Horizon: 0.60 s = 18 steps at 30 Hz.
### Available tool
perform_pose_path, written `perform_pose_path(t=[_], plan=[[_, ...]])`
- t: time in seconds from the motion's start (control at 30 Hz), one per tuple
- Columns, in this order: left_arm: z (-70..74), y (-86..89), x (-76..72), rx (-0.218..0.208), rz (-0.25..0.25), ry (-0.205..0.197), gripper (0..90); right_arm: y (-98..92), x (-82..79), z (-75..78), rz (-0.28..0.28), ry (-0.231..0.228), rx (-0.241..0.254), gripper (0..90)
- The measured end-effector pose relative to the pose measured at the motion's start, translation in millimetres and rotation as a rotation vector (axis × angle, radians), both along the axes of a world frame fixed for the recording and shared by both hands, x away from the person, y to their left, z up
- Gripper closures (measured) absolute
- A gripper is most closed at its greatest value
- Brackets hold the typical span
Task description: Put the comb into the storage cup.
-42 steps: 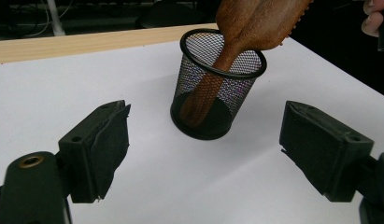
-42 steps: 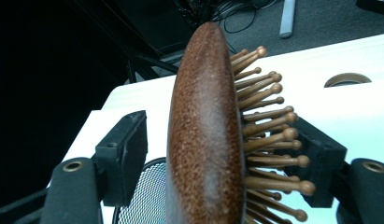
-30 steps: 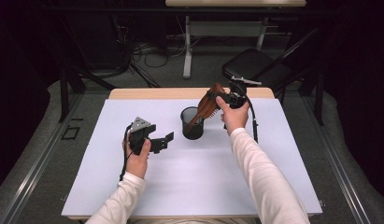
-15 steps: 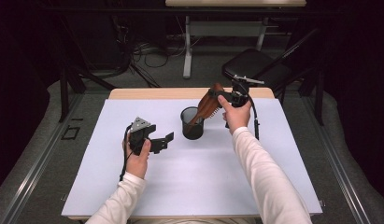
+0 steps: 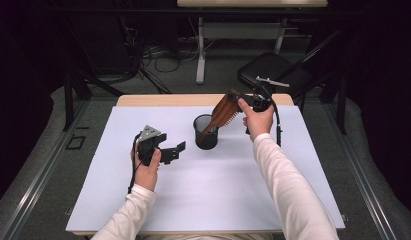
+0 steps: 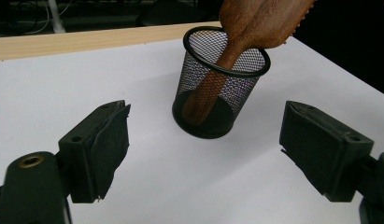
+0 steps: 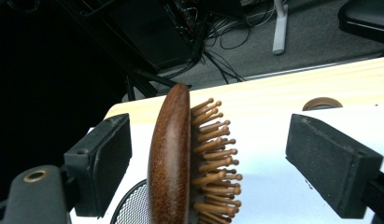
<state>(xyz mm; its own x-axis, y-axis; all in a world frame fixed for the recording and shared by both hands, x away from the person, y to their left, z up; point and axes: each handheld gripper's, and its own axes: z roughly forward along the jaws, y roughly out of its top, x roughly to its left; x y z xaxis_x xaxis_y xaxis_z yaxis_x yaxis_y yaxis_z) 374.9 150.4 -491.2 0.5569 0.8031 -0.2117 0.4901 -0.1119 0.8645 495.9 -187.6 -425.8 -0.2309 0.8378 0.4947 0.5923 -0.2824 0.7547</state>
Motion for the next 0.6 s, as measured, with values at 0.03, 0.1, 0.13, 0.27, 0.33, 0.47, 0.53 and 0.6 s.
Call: perform_pose_path(t=[0.03,0.1,0.13,0.27,0.33,0.47,0.53,0.6], plan=[[-0.3,0.3,0.2,0.000,0.000,0.001,15.8,-1.1,0.3,0.5,-0.001,0.000,0.000,14.4],[-0.2,1.0,0.5,-0.002,-0.001,0.002,15.8,-3.6,1.2,0.8,-0.002,-0.003,-0.002,14.5],[-0.2,1.1,0.6,-0.003,0.001,0.003,15.8,-4.8,1.6,1.0,-0.004,-0.002,0.001,14.5],[-0.4,2.2,1.6,-0.005,0.000,0.003,15.8,-8.7,1.9,2.8,-0.009,-0.002,0.004,14.4],[-0.5,2.3,1.9,-0.005,0.002,0.003,15.8,-10.7,1.4,4.2,-0.005,-0.008,-0.001,14.5],[-1.2,2.2,2.9,-0.008,0.000,0.006,15.8,-15.2,1.2,7.8,-0.003,-0.008,-0.005,14.5],[-1.1,2.3,3.1,-0.006,0.000,0.006,15.8,-17.6,1.0,9.7,-0.003,-0.013,-0.006,14.5],[-1.0,2.9,3.4,-0.009,0.001,0.006,15.8,-19.3,0.5,12.4,0.000,-0.019,-0.004,14.5]])
